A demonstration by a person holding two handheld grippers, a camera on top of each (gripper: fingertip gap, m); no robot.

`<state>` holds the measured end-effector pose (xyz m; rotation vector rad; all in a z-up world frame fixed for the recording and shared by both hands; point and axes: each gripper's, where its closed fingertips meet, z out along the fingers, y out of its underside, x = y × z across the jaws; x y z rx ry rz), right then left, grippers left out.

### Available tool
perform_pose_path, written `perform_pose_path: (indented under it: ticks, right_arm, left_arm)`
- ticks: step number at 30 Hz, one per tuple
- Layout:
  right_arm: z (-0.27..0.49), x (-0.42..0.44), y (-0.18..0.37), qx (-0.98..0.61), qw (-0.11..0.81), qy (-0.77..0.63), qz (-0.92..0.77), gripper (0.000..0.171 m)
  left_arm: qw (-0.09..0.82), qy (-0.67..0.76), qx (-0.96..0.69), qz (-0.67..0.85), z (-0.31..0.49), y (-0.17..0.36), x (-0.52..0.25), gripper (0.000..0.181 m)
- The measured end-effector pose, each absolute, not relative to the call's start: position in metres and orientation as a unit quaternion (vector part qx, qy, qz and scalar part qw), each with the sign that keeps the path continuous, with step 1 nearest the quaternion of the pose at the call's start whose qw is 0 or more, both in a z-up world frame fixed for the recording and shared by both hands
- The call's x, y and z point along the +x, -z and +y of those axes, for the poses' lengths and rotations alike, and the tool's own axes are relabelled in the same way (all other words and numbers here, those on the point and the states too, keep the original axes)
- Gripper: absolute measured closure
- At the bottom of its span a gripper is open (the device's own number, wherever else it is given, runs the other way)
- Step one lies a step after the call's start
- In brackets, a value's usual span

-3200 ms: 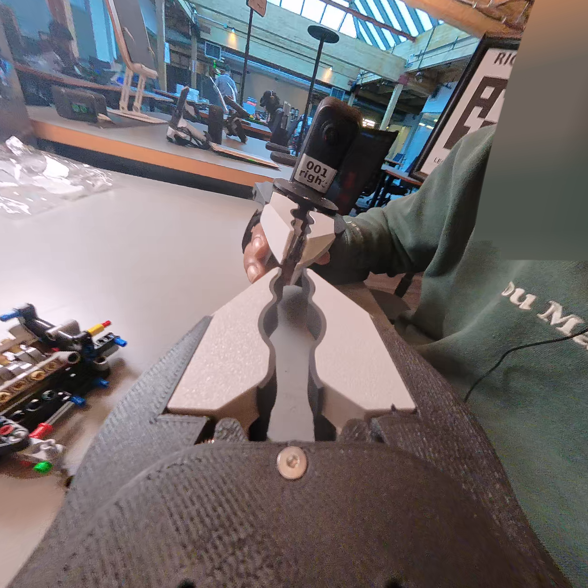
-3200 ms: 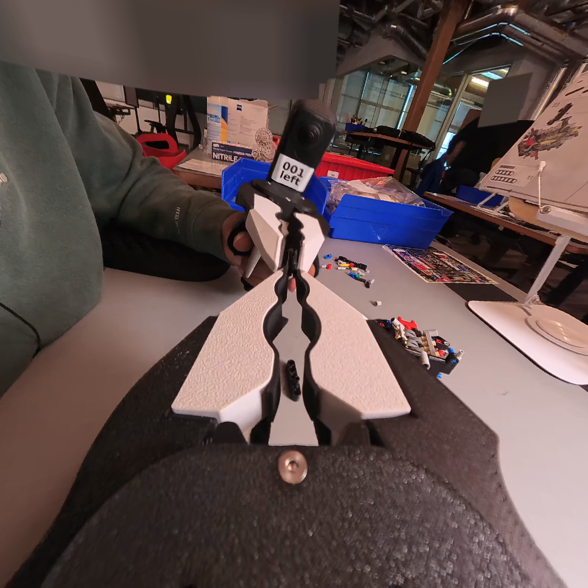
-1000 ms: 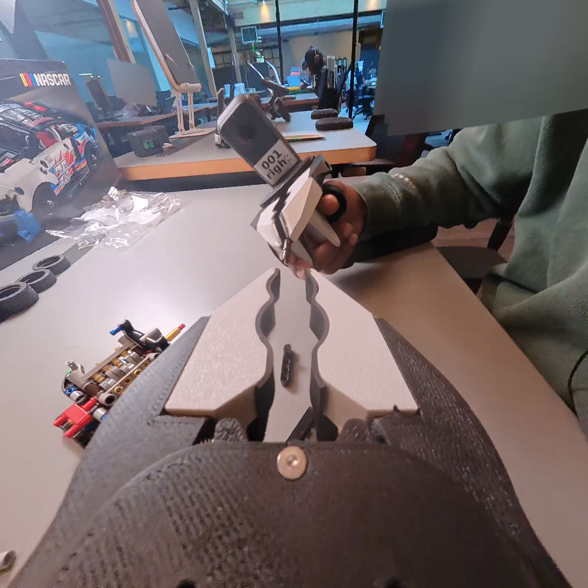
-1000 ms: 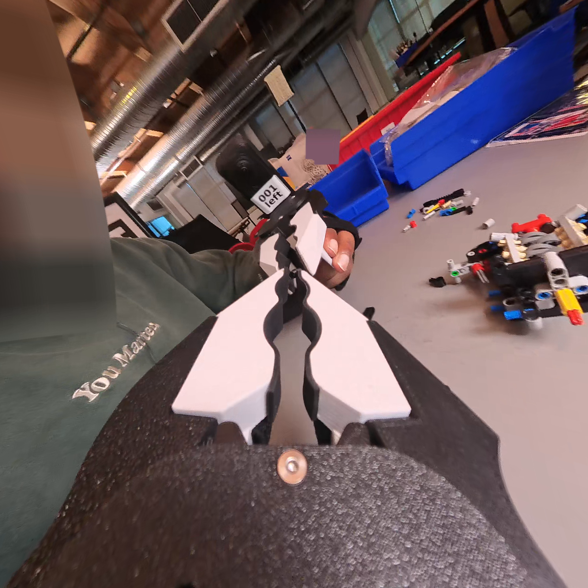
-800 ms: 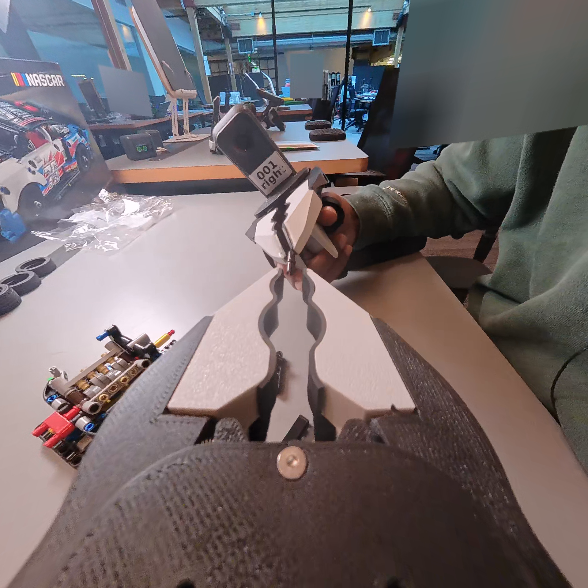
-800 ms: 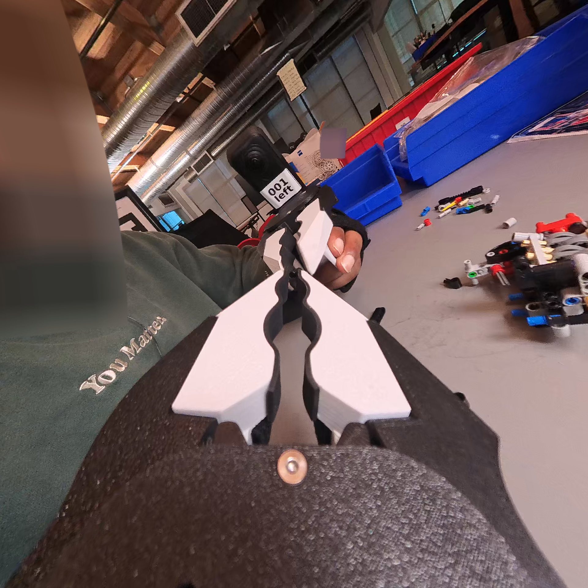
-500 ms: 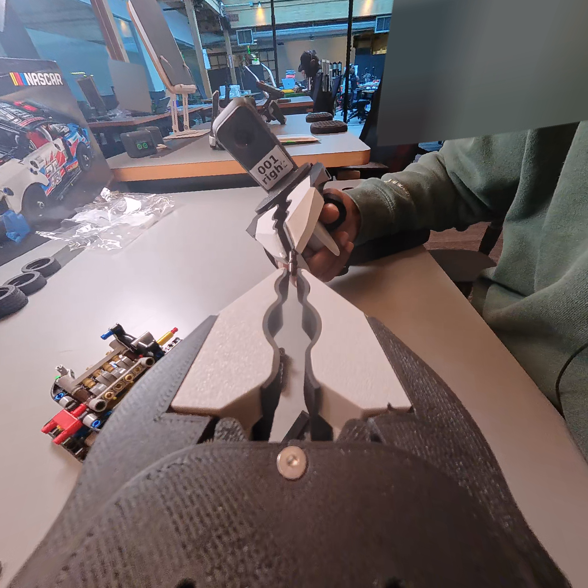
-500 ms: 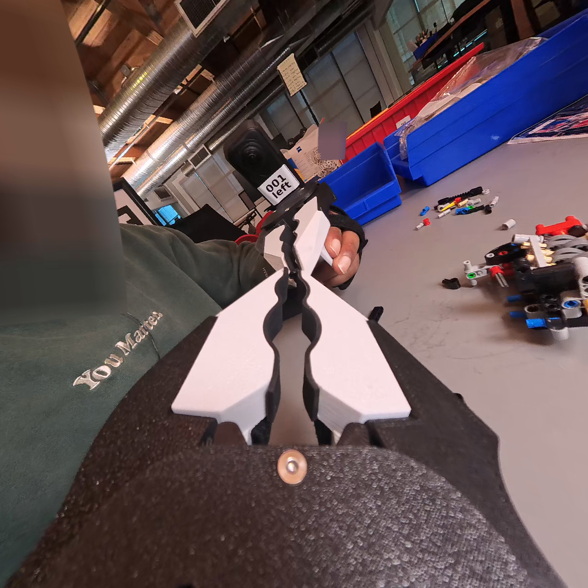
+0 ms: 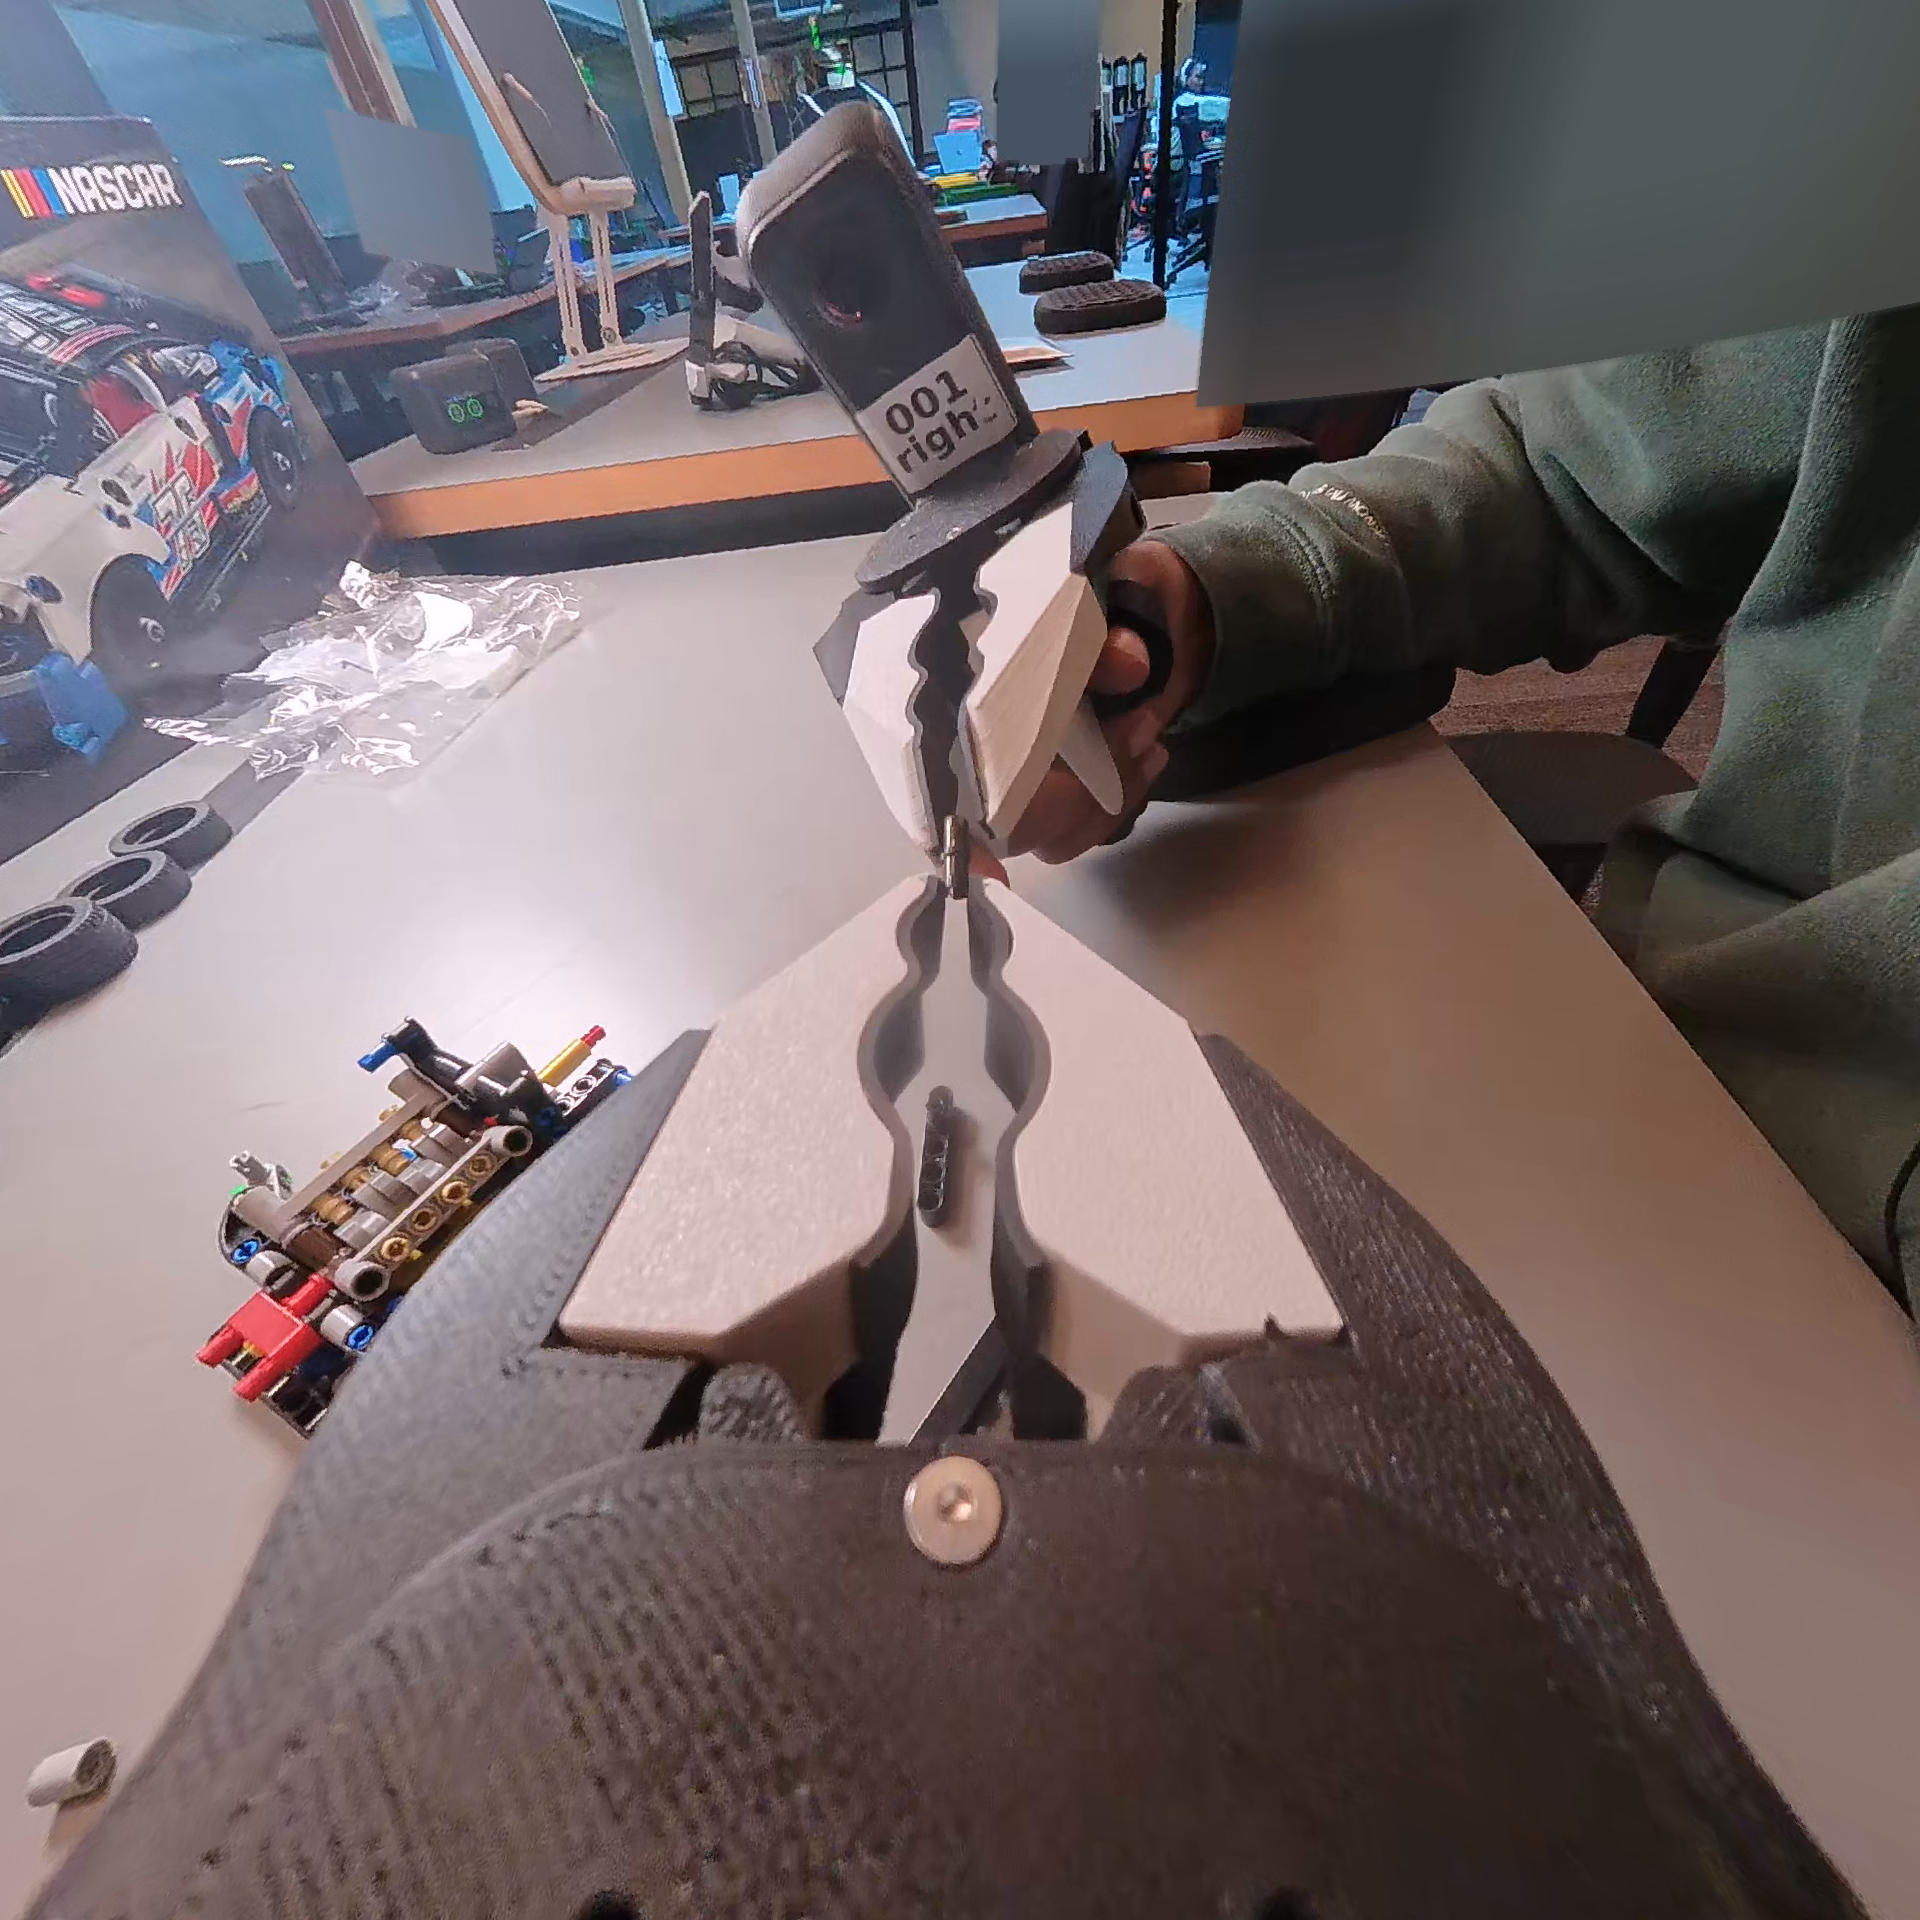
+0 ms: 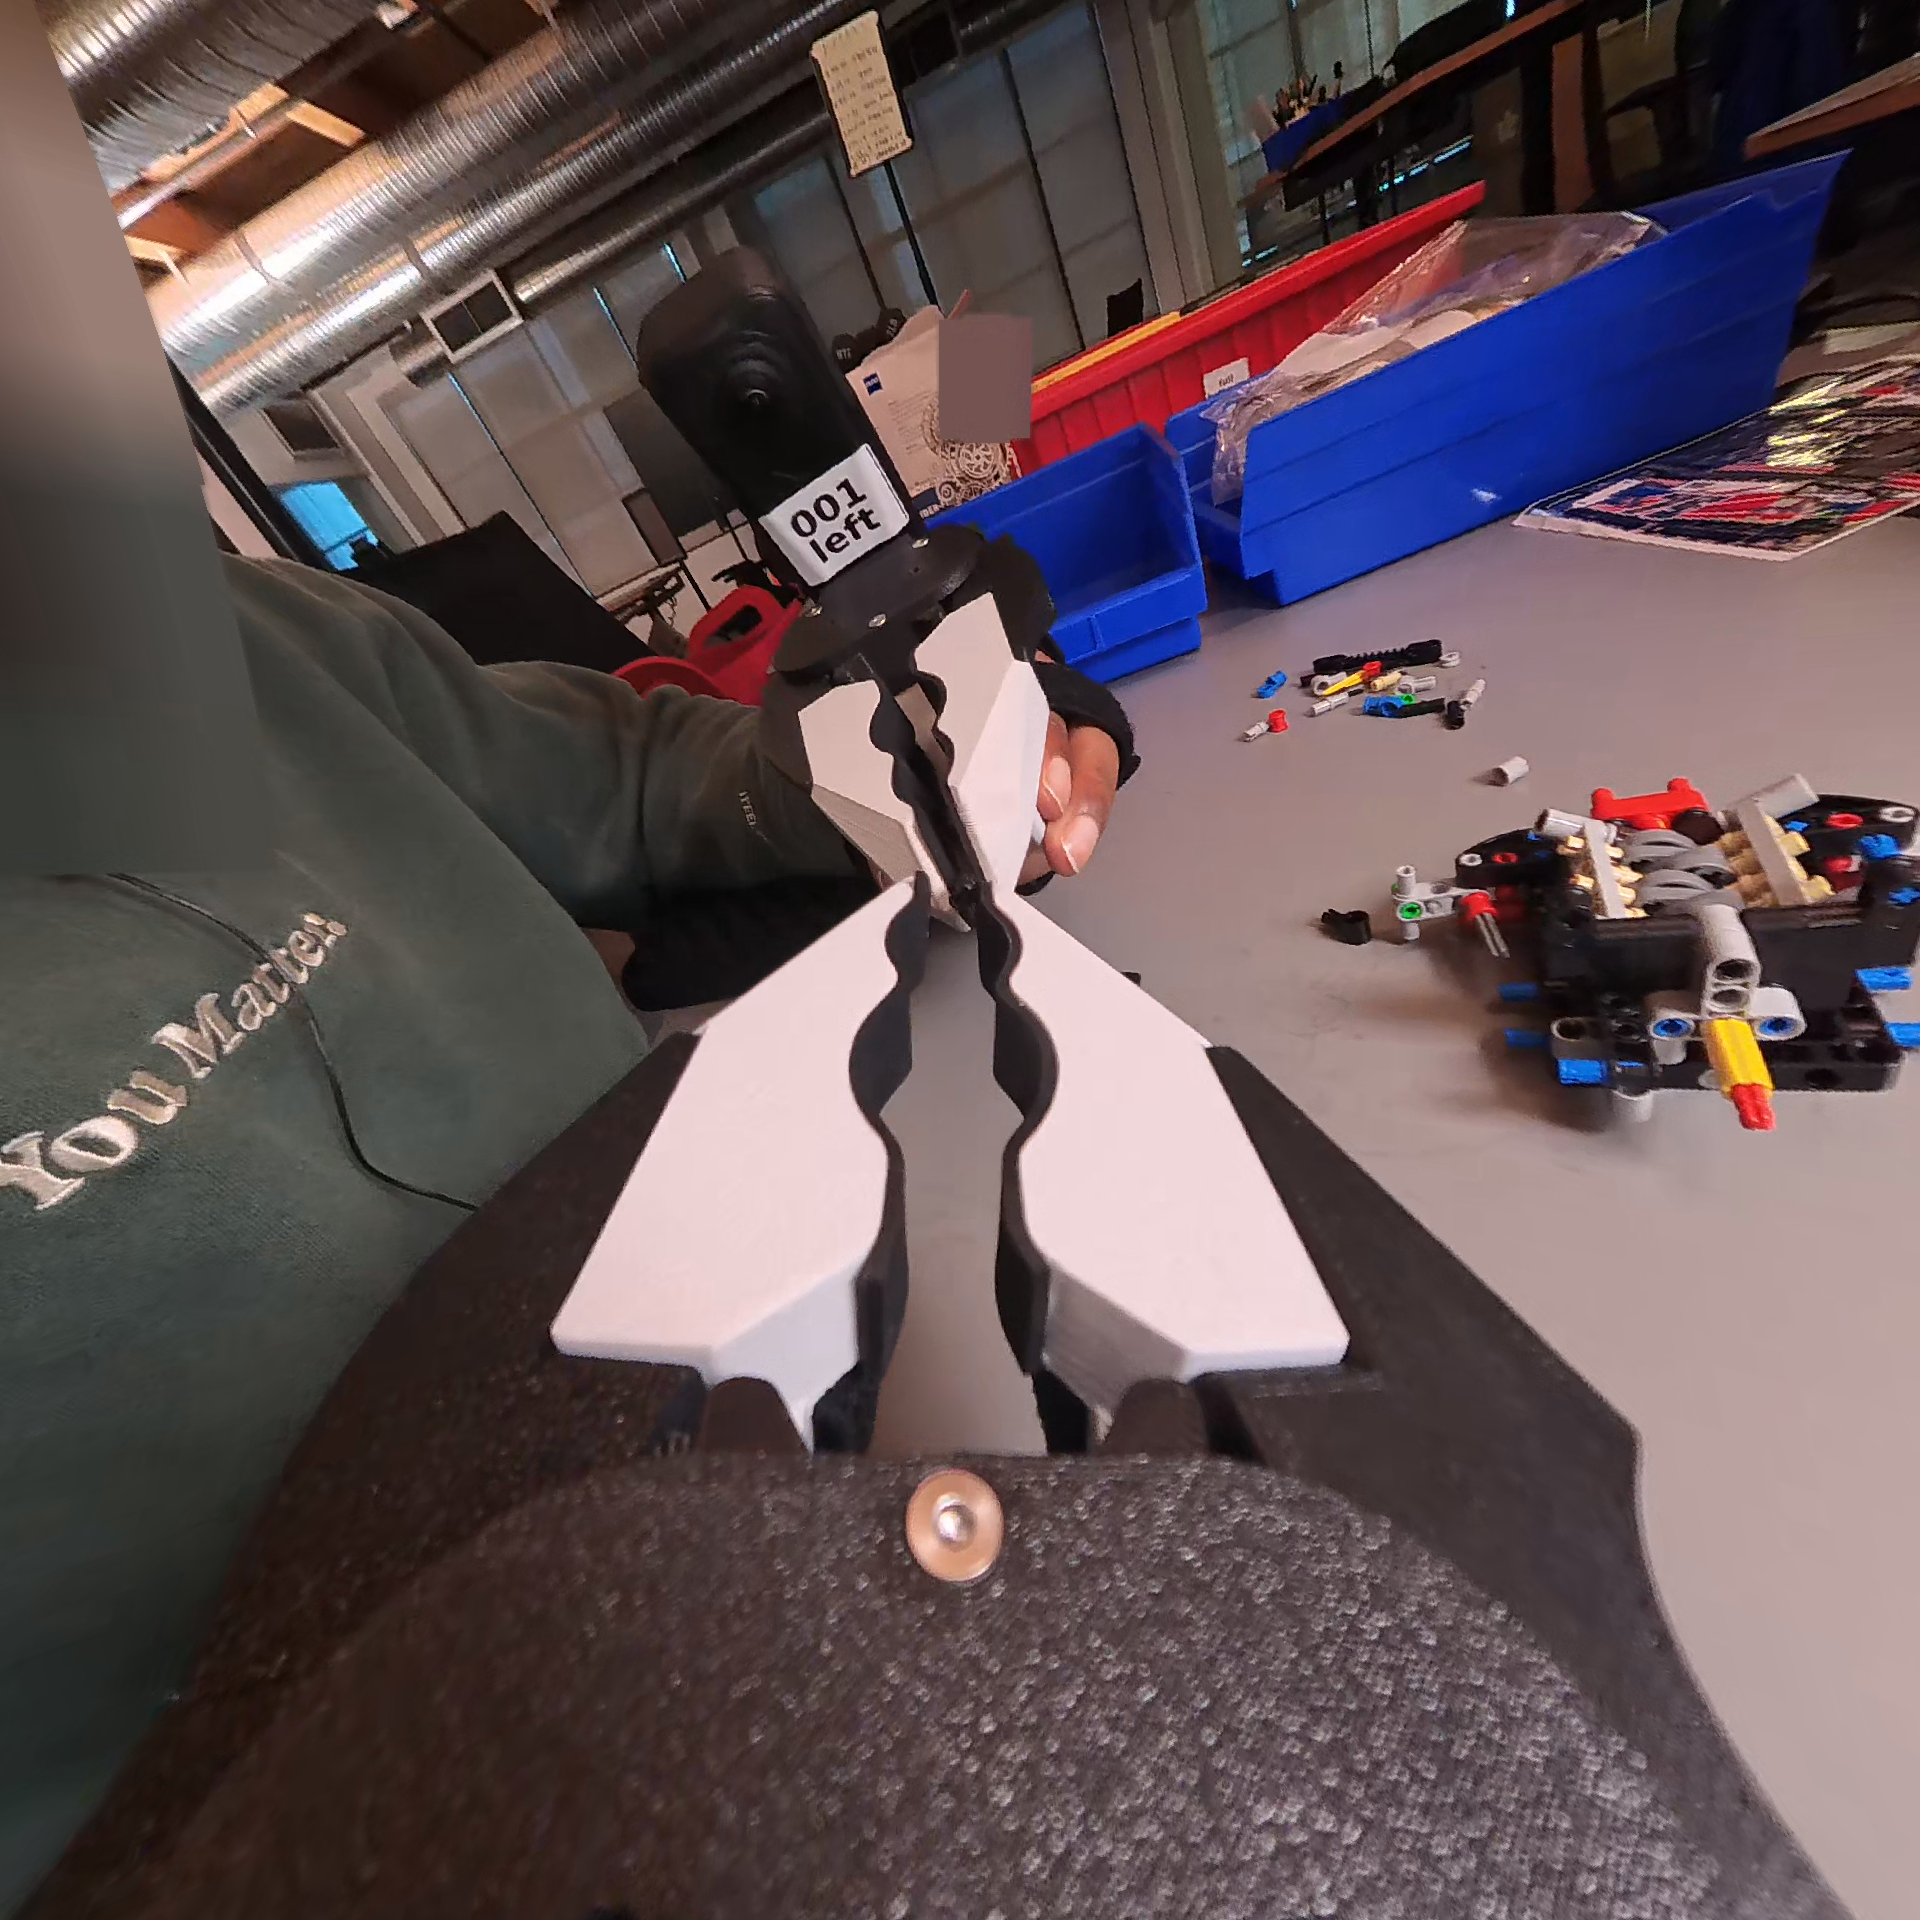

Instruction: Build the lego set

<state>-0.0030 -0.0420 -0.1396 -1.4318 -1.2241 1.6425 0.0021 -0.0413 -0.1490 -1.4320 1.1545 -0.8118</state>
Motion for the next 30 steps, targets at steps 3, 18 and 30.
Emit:
perform_pose_path:
  ticks: [3, 18, 30]
  right_arm:
    - [-0.042, -0.004, 0.141, -0.543, 0.326, -0.611, -0.475, 0.165]
    - [-0.044, -0.004, 0.152, -0.537, 0.359, -0.546, -0.534, 0.169]
    - [-0.031, -0.009, 0.213, -0.505, 0.279, -0.267, -0.772, 0.169]
  left_arm:
    - [0.535, 0.338, -0.601, 0.488, -0.042, 0.15, 0.002, 0.179]
    - [0.476, 0.328, -0.647, 0.497, -0.032, 0.175, -0.008, 0.16]
    - [0.31, 0.302, -0.722, 0.54, -0.032, 0.239, -0.018, 0.158]
